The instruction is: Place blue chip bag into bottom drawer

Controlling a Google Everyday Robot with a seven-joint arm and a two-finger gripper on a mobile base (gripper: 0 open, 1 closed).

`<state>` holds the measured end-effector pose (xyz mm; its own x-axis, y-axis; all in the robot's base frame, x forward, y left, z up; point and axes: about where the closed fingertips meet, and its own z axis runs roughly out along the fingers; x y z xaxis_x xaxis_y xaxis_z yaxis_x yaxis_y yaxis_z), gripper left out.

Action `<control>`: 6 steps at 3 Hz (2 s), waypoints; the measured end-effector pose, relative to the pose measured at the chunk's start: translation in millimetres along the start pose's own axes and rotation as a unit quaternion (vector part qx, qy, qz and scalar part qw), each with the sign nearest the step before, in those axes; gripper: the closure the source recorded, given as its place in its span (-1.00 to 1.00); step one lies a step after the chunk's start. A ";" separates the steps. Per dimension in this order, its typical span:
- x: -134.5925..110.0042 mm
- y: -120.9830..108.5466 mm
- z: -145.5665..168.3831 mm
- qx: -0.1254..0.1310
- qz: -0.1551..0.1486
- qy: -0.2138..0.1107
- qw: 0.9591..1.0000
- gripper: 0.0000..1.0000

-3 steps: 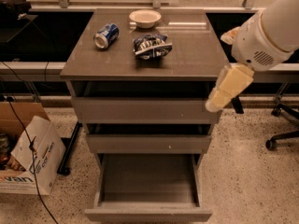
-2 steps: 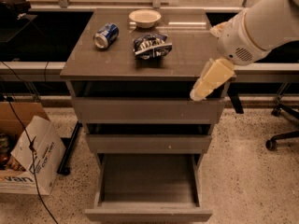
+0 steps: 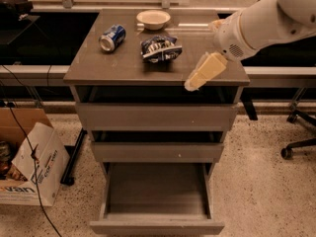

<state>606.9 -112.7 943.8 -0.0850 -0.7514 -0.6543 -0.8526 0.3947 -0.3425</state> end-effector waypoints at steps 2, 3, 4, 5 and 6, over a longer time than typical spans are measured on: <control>-5.4 -2.4 19.8 0.005 0.012 -0.020 1.000 -1.00; -19.7 -9.4 53.3 0.010 0.027 -0.046 0.999 -1.00; -31.5 -22.4 86.9 0.014 0.039 -0.065 0.997 -1.00; -40.5 -38.0 117.9 0.016 0.048 -0.082 0.995 -1.00; -42.2 -58.6 143.2 0.023 0.072 -0.101 0.992 -1.00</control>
Offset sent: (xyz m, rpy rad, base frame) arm 0.0292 0.0315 -0.0210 0.1139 -0.0288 -0.0354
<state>734.3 -28.4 894.9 -0.0952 -0.5665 -0.8185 -0.8141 0.5175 -0.2635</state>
